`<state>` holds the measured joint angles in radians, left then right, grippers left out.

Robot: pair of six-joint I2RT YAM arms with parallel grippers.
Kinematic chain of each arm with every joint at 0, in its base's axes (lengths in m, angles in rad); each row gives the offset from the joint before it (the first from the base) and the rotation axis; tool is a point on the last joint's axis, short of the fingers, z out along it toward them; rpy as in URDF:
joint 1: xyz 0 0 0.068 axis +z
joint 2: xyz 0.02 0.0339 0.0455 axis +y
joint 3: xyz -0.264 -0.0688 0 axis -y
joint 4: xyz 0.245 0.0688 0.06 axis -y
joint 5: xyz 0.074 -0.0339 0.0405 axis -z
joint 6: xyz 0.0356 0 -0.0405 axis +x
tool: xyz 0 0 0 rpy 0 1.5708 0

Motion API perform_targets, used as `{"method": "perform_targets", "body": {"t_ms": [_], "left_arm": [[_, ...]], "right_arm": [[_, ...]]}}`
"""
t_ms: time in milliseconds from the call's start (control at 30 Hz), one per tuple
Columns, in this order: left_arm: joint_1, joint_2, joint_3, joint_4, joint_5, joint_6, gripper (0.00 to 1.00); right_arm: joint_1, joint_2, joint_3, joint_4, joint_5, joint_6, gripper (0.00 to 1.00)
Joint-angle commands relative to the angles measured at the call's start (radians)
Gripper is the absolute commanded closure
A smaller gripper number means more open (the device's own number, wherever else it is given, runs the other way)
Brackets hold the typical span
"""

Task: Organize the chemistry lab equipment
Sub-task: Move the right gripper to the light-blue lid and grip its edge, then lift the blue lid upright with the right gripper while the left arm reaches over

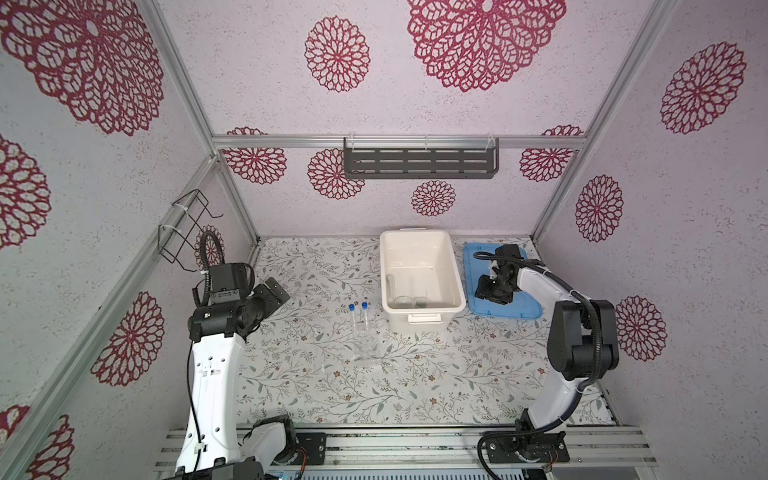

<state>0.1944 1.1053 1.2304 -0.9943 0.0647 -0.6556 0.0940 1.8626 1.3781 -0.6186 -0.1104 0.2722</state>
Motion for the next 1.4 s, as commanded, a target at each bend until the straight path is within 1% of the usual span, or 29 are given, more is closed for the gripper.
{"method": "perform_targets", "body": {"t_ms": [0,100,200,267,367,433,567,633,667,733,833,900,967,1033,1133,1267,1367], "left_arm": [[-0.006,0.024,0.054,-0.005,-0.016,-0.031,0.02],[-0.005,0.048,0.093,0.000,-0.012,-0.047,0.02],[-0.005,0.091,0.157,-0.013,-0.027,-0.032,0.02],[-0.005,0.123,0.191,-0.018,-0.034,-0.020,0.02],[-0.005,0.162,0.217,-0.004,-0.041,-0.024,0.02],[-0.006,0.183,0.232,0.011,-0.044,-0.036,0.02],[-0.004,0.216,0.286,0.008,-0.049,-0.042,0.02],[-0.005,0.222,0.300,0.007,-0.053,-0.045,0.02],[-0.005,0.223,0.304,0.008,-0.053,-0.048,0.02],[-0.005,0.222,0.311,0.004,-0.045,-0.051,0.01],[-0.008,0.212,0.314,0.010,0.007,-0.052,0.01],[-0.018,0.205,0.297,0.052,0.095,-0.039,0.01],[-0.051,0.205,0.284,0.092,0.185,-0.031,0.00],[-0.102,0.211,0.288,0.109,0.237,-0.030,0.00],[-0.179,0.221,0.309,0.108,0.248,-0.027,0.00],[-0.258,0.230,0.331,0.122,0.275,-0.011,0.00],[-0.340,0.230,0.326,0.142,0.255,0.025,0.01]], "right_arm": [[0.022,0.047,0.047,-0.012,0.003,-0.032,0.54],[0.038,0.100,0.070,-0.015,0.024,-0.036,0.60],[0.059,0.138,0.121,-0.054,0.056,-0.027,0.61],[0.067,0.149,0.133,-0.058,0.087,-0.012,0.64],[0.068,0.183,0.138,-0.049,0.106,0.001,0.71],[0.074,0.216,0.157,-0.063,0.101,0.007,0.80],[0.091,0.253,0.194,-0.099,0.139,0.011,0.90],[0.091,0.267,0.212,-0.109,0.138,0.009,0.98],[0.093,0.271,0.222,-0.116,0.134,0.007,1.00],[0.096,0.268,0.241,-0.137,0.138,0.001,1.00],[0.098,0.219,0.228,-0.129,0.160,0.001,1.00],[0.098,0.178,0.208,-0.113,0.173,0.006,1.00],[0.098,0.122,0.183,-0.090,0.176,0.017,1.00],[0.097,0.062,0.155,-0.069,0.168,0.038,1.00],[0.096,-0.032,0.117,-0.042,0.166,0.081,1.00],[0.096,-0.174,0.044,0.014,0.178,0.153,1.00],[0.096,-0.279,-0.004,0.075,0.162,0.212,1.00]]}}
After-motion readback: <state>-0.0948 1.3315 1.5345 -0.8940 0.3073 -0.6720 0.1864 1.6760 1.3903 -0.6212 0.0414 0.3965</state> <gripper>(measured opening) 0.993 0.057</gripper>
